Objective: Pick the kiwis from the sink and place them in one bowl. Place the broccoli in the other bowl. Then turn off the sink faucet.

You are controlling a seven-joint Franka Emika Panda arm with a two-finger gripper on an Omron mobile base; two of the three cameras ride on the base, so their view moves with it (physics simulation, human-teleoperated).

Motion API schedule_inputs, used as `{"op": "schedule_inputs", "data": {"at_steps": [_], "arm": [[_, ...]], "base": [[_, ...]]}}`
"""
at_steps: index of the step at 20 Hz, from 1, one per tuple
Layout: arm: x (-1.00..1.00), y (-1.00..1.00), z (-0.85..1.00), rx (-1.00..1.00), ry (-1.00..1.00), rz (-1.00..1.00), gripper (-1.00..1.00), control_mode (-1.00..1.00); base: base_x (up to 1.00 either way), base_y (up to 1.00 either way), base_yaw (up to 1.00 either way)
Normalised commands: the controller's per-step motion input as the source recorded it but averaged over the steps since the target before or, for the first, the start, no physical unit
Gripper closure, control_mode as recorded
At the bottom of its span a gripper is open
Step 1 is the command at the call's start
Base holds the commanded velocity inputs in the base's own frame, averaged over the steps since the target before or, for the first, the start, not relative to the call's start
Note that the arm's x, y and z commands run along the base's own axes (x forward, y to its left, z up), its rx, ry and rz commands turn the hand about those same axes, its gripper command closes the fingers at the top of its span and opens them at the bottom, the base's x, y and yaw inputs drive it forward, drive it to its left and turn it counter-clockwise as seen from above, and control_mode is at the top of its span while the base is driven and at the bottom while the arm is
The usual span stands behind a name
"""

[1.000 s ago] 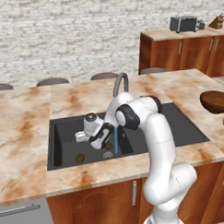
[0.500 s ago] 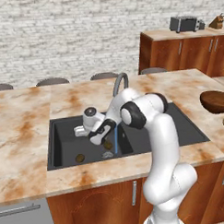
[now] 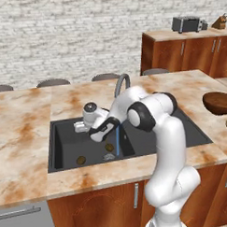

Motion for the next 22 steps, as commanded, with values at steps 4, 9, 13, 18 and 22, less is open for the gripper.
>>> {"op": "schedule_inputs", "data": {"at_steps": [4, 9, 13, 18, 22], "arm": [[-0.3, 0.0, 0.43, 0.0, -0.02, 0.0, 1.0, -1.0], [-0.25, 0.0, 0.44, 0.0, -0.04, -0.01, 1.0, -1.0], [-0.25, 0.0, 0.54, 0.0, -0.02, -0.01, 1.0, -1.0], [-0.29, -0.01, 0.61, 0.0, 0.0, 0.0, 1.0, -1.0], [-0.39, -0.11, 0.59, 0.02, 0.0, 0.0, 1.0, -1.0]], "base": [[0.0, 0.0, 0.0], [0.0, 0.0, 0.0], [0.0, 0.0, 0.0], [0.0, 0.0, 0.0], [0.0, 0.0, 0.0]]}}
